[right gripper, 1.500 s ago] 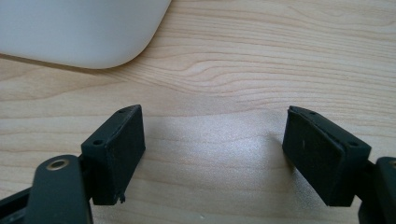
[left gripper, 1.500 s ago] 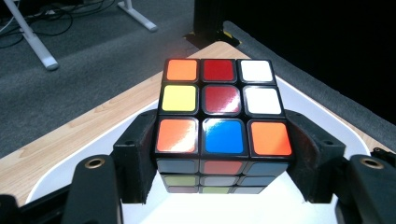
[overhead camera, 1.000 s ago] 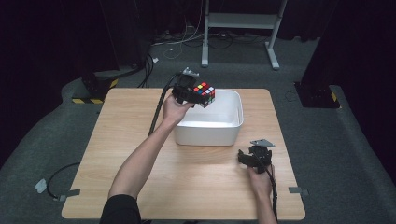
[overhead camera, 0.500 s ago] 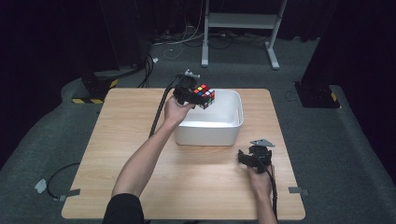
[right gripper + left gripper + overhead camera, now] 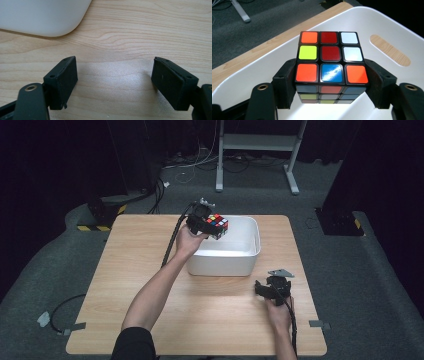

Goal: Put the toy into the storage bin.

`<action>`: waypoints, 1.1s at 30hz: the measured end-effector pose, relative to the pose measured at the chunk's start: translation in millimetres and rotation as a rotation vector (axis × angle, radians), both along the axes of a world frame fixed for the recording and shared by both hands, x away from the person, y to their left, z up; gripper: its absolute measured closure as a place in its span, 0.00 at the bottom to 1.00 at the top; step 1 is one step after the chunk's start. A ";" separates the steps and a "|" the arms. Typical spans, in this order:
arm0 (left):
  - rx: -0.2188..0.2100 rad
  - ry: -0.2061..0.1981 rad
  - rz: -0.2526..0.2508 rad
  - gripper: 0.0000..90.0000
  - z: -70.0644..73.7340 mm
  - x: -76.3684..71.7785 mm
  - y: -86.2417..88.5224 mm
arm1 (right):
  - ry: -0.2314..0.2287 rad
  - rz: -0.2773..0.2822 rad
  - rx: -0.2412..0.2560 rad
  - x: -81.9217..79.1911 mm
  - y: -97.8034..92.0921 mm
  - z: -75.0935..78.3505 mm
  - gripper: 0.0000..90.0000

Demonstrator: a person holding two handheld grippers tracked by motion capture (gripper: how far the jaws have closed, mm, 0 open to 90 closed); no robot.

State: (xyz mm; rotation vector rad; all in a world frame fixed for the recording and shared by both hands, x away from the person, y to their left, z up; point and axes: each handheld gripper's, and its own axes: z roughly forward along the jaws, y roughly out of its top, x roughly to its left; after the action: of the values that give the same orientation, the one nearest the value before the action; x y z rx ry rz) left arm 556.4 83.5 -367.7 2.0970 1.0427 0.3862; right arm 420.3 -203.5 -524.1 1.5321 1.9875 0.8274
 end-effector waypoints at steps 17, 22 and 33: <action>0.028 0.027 0.024 0.38 -12.5 3.6 0.9 | 0.001 -0.002 0.002 -0.2 0.2 0.0 0.23; 0.022 0.028 0.022 0.38 -13.0 3.2 -0.1 | 0.001 -0.002 0.002 -0.2 0.2 0.0 0.23; 0.028 0.025 0.017 0.38 -12.9 1.3 -2.6 | 0.001 -0.003 0.003 -0.3 0.2 0.0 0.23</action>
State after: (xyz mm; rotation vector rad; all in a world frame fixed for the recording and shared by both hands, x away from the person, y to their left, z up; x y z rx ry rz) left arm 557.7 81.0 -380.6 2.1234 1.0759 0.3859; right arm 420.1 -203.3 -524.1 1.5372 1.9848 0.8287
